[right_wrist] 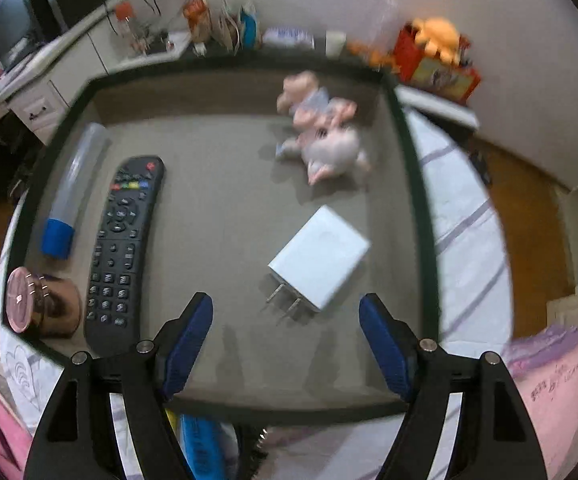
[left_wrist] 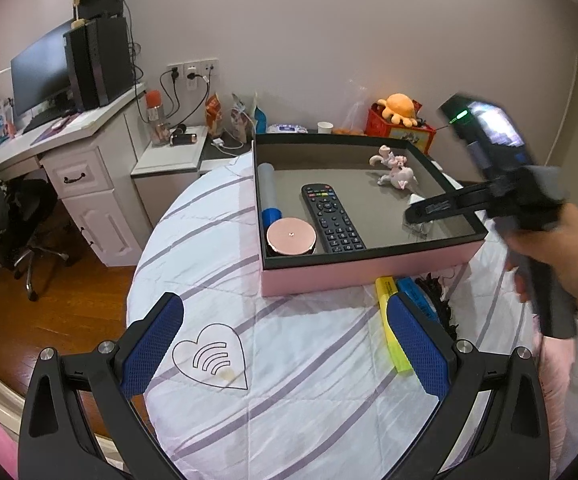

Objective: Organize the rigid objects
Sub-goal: 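Withdraw the right gripper from the box back over the bed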

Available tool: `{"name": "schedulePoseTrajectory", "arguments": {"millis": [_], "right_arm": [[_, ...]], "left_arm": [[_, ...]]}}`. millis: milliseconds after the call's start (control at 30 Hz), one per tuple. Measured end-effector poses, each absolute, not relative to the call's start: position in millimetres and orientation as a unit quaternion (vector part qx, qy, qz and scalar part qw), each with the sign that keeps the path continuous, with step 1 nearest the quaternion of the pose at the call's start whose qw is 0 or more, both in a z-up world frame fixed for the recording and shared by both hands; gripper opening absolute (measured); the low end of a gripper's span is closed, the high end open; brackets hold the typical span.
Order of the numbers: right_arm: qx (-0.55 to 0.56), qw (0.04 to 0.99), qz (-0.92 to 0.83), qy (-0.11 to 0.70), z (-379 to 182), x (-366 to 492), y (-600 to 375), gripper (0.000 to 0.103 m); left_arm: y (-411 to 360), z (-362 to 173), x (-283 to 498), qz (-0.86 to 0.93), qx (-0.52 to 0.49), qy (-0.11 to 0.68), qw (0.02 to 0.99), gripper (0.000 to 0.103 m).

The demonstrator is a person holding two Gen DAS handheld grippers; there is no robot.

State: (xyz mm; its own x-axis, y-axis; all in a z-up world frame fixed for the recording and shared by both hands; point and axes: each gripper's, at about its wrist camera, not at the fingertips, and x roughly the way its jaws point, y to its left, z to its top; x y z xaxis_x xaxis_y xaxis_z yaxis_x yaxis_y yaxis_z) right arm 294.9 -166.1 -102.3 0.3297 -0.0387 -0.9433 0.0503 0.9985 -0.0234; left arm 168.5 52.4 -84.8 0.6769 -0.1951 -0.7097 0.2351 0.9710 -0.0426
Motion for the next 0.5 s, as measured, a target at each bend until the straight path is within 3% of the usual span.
{"name": "schedulePoseTrajectory", "arguments": {"millis": [233, 500], "right_arm": [[-0.036, 0.878, -0.027, 0.476, -48, 228, -158, 0.079], [-0.046, 0.897, -0.006, 0.440, -36, 170, -150, 0.080]], "left_arm": [[45, -85, 167, -0.086, 0.024, 0.382, 0.920, 0.103], [27, -86, 157, -0.065, 0.020, 0.386, 0.920, 0.103]]}}
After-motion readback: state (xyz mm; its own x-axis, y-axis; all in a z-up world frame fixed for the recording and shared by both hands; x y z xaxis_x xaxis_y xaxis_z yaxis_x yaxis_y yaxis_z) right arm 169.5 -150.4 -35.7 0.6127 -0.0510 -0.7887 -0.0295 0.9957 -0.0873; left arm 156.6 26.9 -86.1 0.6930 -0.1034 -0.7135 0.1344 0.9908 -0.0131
